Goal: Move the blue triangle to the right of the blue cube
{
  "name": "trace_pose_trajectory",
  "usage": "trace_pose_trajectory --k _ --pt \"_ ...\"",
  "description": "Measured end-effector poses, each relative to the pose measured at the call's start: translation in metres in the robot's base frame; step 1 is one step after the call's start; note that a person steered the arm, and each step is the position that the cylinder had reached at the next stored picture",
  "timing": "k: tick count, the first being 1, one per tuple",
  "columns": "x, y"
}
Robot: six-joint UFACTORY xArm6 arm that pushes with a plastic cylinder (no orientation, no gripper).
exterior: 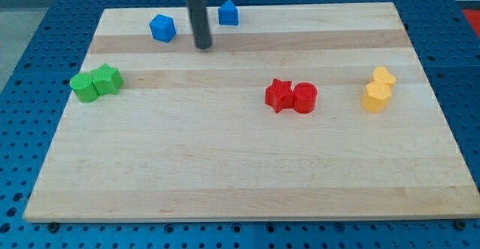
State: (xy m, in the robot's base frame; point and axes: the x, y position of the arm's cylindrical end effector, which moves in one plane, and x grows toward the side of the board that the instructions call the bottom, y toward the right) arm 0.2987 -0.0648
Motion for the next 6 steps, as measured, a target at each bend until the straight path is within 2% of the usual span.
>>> trace_pose_trajectory --k 1,3,4,5,6 --pt "-0.003 0.044" --pt "-0.043 0.094" --pt "-0.083 0.094" --pt "-0.105 0.093" --pt "-0.106 0.06"
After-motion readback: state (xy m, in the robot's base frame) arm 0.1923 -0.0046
